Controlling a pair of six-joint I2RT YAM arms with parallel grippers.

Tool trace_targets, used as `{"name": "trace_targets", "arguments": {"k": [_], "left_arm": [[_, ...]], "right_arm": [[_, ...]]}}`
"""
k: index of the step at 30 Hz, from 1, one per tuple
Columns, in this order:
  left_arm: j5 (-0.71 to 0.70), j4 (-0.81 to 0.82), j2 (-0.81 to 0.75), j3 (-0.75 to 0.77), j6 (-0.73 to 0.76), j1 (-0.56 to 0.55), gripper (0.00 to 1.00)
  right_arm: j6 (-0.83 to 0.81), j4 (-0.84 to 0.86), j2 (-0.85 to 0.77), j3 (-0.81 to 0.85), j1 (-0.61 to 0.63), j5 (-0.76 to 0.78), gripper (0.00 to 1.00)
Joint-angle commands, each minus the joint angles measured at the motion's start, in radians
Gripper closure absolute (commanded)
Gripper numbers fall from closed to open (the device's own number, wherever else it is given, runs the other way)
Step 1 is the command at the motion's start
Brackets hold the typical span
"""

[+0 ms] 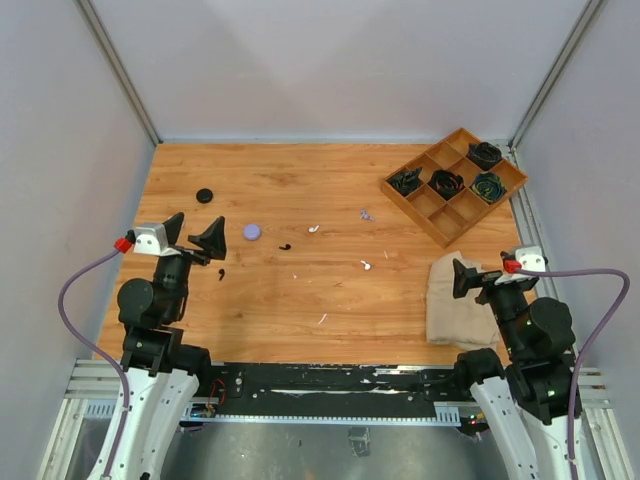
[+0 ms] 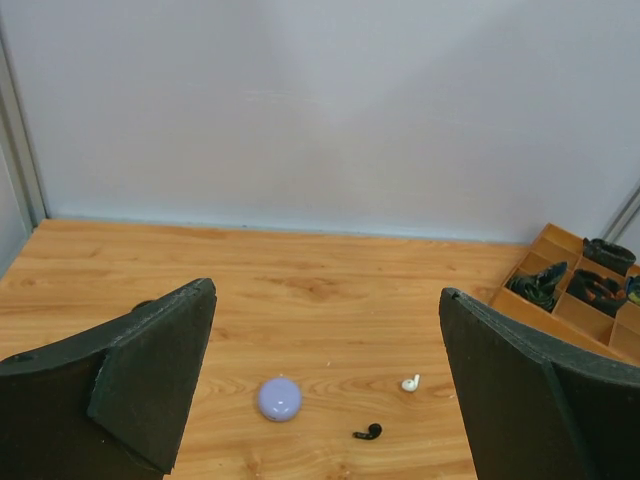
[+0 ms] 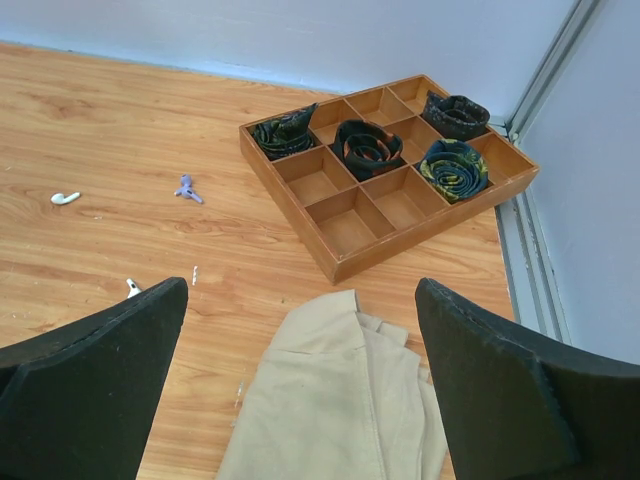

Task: Insert the wireless bluetooth earbuds into the charging case
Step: Pick up the charging case at the center of the board.

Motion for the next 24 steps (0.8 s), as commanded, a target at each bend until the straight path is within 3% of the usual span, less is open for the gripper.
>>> {"name": "trace_targets", "arguments": {"k": [1,13,24], "left_arm": [[-0.008,-0.003,0.012,0.008,0.009,0.005,0.01],[-0.014,-0.053,0.070,0.056,-0.051,0.005,0.01],[-0.071,-0.318,0.340,0.214,-0.159,0.005,0.01]], "right_arm": [[0.015,0.012,-0.035,0.000,0.004,0.019,0.01],[0.020,0.011,-0.029,0.000,0.004,0.021,0.01],[0.025,0.008,0.004,-0.006,0.004,0.039,0.01]]}}
